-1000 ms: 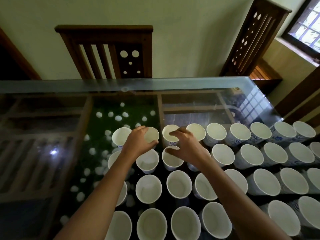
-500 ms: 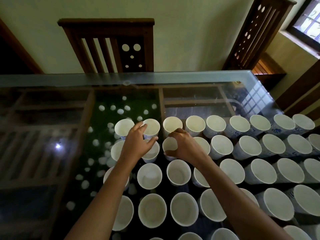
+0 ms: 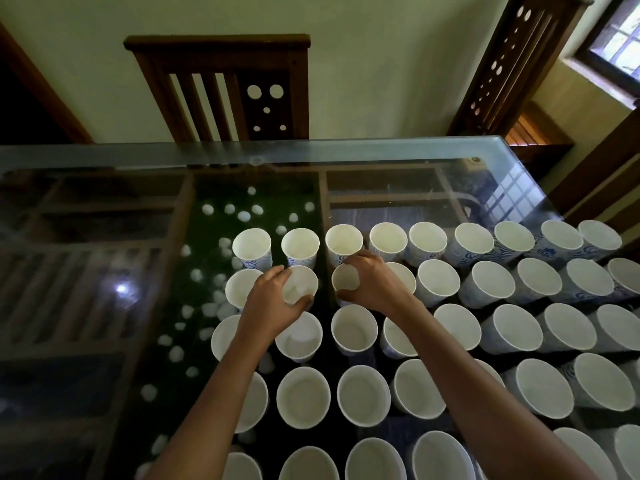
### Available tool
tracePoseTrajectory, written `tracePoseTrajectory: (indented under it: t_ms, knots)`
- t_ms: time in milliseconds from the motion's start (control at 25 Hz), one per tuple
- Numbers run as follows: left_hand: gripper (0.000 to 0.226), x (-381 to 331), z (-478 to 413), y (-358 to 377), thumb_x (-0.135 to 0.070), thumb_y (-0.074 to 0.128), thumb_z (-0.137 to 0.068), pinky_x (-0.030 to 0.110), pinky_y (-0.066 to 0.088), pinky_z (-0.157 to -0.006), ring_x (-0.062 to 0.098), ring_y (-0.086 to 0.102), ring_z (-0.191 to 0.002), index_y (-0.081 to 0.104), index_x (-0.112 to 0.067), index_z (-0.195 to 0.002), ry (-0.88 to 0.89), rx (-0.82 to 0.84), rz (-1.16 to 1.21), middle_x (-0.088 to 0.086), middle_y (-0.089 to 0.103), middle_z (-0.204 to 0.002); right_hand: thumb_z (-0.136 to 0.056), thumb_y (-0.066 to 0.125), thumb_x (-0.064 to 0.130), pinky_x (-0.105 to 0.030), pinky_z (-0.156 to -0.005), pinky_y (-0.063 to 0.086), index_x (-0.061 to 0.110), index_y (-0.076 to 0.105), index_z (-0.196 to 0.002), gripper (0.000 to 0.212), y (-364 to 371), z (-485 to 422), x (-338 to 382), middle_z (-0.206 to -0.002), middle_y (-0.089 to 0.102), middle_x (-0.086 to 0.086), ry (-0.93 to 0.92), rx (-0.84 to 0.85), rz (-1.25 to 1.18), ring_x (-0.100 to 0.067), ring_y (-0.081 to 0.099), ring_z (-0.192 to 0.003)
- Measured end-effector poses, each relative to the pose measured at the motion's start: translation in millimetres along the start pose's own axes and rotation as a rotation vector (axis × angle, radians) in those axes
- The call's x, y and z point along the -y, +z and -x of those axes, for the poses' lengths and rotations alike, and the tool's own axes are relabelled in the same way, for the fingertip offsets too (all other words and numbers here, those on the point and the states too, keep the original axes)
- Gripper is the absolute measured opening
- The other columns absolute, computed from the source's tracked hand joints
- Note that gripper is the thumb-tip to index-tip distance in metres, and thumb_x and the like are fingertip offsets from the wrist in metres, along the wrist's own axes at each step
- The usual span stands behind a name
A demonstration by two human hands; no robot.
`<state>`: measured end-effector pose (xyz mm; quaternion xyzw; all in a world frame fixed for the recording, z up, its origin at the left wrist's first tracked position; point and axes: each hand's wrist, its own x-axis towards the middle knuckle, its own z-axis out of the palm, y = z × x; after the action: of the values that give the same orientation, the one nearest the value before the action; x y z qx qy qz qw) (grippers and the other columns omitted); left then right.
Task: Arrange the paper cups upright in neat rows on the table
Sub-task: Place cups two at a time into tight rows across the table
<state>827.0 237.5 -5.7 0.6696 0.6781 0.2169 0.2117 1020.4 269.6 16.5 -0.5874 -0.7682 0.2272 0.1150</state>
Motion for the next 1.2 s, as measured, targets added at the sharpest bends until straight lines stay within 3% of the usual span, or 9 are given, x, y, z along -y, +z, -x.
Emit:
tracePoseTrajectory:
  t_ms: [280,640,920,1200]
  knots:
    - [0.066,-6.4,2.0,-1.0,-0.040,0.068,-0.079,0.034,0.032,-0.106,0.021,0.041,-0.129,0.045,-0.015,-0.135,0.009,0.042,-0.038,0.004,0.044,-0.142,-0.067,0.082,0.030,-0.032,-0.088,0.042,0.009,0.056,-0.121,0.063,-1.0,8.4,-3.0,-0.127,0.056,-0.010,0.026,-0.029,-0.049,-0.027,0.053,-0.113]
    - [0.065,-6.1,2.2,0.1,-0.040,0.068,-0.080,0.036,0.034,-0.104,0.023,0.043,-0.127,0.045,-0.015,-0.135,0.008,0.043,-0.031,0.005,0.045,-0.141,-0.067,0.082,0.032,-0.038,-0.091,0.046,0.010,0.054,-0.125,0.068,4.2,7.4,-2.9,-0.130,0.053,-0.011,0.028,0.010,-0.029,-0.028,0.052,-0.115]
    - [0.065,-7.2,3.0,1.9,-0.040,0.068,-0.079,0.037,0.033,-0.105,0.024,0.042,-0.128,0.045,-0.014,-0.135,-0.011,0.042,-0.016,0.006,0.045,-0.141,-0.078,0.071,0.010,-0.035,-0.088,0.044,0.004,0.058,-0.119,0.043,-17.3,20.0,-21.8,-0.122,0.058,-0.014,0.046,-0.104,-0.027,-0.032,0.054,-0.110]
    - [0.063,-10.8,5.0,3.3,-0.039,0.067,-0.080,0.039,0.033,-0.105,0.025,0.043,-0.128,0.048,-0.011,-0.133,-0.012,0.036,-0.005,0.008,0.045,-0.141,-0.072,0.076,0.012,-0.032,-0.096,0.039,0.006,0.052,-0.127,0.061,-29.0,30.1,-39.9,-0.134,0.049,-0.012,0.081,-0.016,0.059,-0.029,0.048,-0.120]
